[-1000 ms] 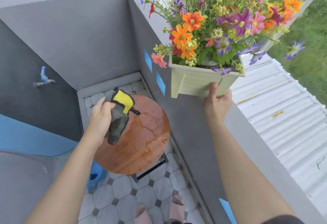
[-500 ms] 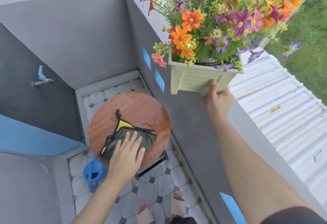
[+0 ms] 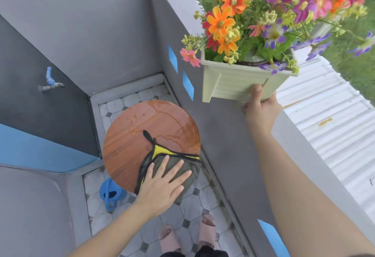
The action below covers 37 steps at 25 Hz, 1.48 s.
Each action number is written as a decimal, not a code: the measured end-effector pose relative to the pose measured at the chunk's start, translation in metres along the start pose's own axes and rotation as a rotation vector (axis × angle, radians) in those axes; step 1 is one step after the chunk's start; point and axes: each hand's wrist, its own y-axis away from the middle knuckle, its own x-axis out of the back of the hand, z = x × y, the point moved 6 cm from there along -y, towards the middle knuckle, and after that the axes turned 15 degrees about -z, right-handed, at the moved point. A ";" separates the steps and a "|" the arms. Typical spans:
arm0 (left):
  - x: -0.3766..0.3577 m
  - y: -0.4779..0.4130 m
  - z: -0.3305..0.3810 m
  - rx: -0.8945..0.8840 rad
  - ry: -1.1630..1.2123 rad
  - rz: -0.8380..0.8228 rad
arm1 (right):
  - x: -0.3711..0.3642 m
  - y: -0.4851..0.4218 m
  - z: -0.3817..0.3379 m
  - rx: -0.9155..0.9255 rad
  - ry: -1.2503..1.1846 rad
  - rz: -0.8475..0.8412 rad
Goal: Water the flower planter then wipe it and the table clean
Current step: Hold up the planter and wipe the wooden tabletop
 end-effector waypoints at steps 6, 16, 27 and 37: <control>0.051 -0.053 0.020 0.324 0.194 -0.061 | 0.000 0.002 0.001 -0.012 -0.002 0.017; 0.055 -0.076 0.005 0.023 0.091 0.143 | -0.001 0.005 -0.005 -0.023 -0.003 0.003; 0.095 -0.128 -0.063 0.461 0.378 0.306 | -0.001 0.007 -0.010 -0.013 -0.008 0.022; 0.108 -0.125 -0.079 0.537 0.422 0.326 | -0.001 0.008 -0.010 -0.018 -0.044 0.021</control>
